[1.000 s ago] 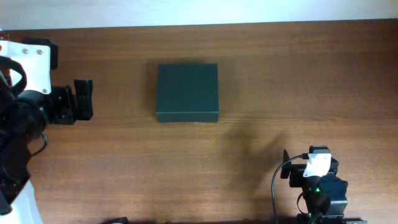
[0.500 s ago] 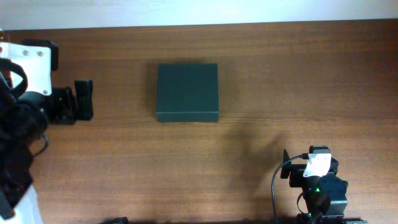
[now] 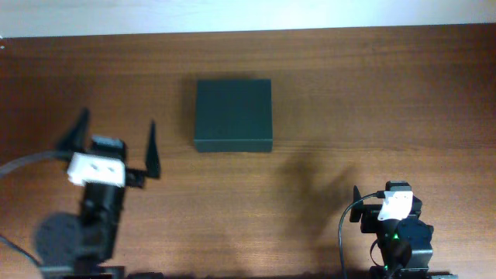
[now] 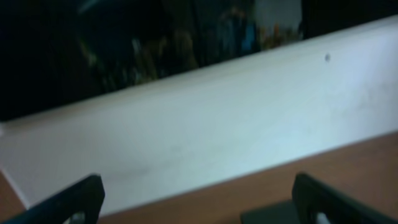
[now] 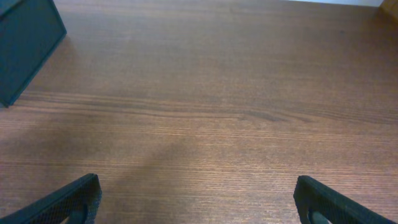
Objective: Pack container
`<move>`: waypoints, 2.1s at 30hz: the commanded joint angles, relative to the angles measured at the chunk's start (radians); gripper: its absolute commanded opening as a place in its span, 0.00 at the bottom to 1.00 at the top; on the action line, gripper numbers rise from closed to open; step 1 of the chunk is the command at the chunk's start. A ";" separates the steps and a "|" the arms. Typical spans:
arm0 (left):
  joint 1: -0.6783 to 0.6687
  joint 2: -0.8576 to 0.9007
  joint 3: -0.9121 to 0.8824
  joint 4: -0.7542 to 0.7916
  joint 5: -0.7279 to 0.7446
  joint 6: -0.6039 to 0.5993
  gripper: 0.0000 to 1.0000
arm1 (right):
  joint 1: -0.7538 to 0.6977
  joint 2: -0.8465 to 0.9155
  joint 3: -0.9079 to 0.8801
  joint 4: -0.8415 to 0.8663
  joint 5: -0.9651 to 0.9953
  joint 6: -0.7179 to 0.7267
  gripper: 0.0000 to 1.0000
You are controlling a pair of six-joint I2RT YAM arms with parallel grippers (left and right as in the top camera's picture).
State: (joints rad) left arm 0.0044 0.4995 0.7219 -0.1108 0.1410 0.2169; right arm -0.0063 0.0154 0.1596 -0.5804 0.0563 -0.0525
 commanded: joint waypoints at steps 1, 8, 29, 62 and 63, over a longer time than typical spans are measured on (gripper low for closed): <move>-0.006 -0.138 -0.240 0.091 -0.008 0.006 0.99 | -0.008 -0.012 -0.008 0.002 0.016 0.004 0.99; -0.006 -0.397 -0.589 0.187 -0.008 0.006 0.99 | -0.008 -0.012 -0.008 0.002 0.016 0.004 0.99; -0.008 -0.494 -0.713 0.042 -0.033 0.006 0.99 | -0.008 -0.012 -0.008 0.002 0.016 0.004 0.99; -0.008 -0.494 -0.713 0.042 -0.033 0.006 0.99 | -0.008 -0.012 -0.008 0.002 0.016 0.004 0.99; -0.008 -0.494 -0.713 0.042 -0.033 0.006 0.99 | -0.008 -0.012 -0.008 0.002 0.016 0.004 0.99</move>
State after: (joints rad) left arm 0.0010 0.0147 0.0162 -0.0681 0.1219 0.2173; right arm -0.0063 0.0154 0.1596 -0.5808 0.0563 -0.0525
